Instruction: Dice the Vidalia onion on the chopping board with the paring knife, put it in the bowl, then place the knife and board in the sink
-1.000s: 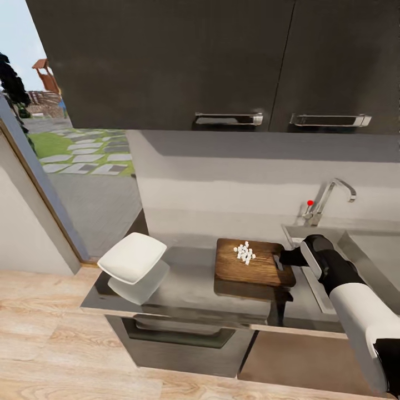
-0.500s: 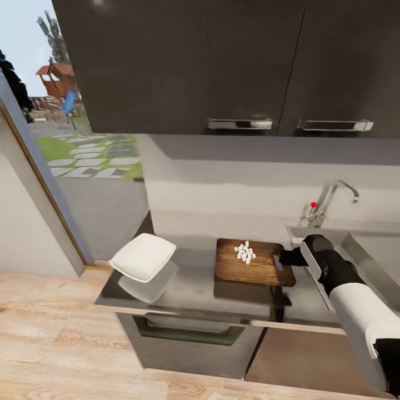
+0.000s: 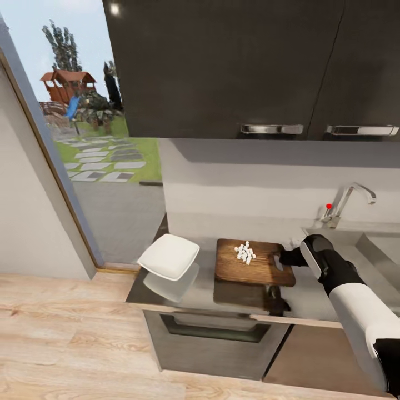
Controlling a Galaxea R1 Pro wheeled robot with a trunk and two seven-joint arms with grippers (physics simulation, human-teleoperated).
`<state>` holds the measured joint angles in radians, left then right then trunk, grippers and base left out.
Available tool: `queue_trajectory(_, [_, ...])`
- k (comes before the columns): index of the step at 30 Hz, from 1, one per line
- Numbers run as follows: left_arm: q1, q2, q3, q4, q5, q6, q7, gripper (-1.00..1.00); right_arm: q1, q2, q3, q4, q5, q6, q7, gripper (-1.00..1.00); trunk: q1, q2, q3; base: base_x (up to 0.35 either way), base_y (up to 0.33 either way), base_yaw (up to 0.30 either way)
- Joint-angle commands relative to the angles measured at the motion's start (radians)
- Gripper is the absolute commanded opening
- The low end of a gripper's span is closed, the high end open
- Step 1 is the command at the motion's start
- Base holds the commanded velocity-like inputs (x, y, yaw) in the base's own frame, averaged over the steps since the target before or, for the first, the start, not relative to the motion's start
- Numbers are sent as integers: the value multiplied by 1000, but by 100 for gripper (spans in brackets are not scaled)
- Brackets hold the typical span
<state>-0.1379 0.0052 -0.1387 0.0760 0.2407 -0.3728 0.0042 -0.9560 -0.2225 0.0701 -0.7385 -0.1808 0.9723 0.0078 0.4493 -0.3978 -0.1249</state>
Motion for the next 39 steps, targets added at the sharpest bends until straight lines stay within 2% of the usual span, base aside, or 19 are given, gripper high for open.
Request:
queue_trajectory(1, [-2, 0, -9, 4, 6, -6, 0, 100, -1, -1, 4, -1, -6, 4, 1, -100, 1, -2, -1, 0, 313, 0])
queue_trajectory(13, [-2, 0, -9, 4, 6, -6, 0, 100, -1, -1, 3, -1, -6, 4, 1, -100, 1, -2, 18, 0, 267, 0])
queue_trajectory(39, [-2, 0, -9, 4, 6, -6, 0, 100, -1, 0, 5, -1, -6, 4, 1, -100, 1, -2, 59, 1, 28, 0])
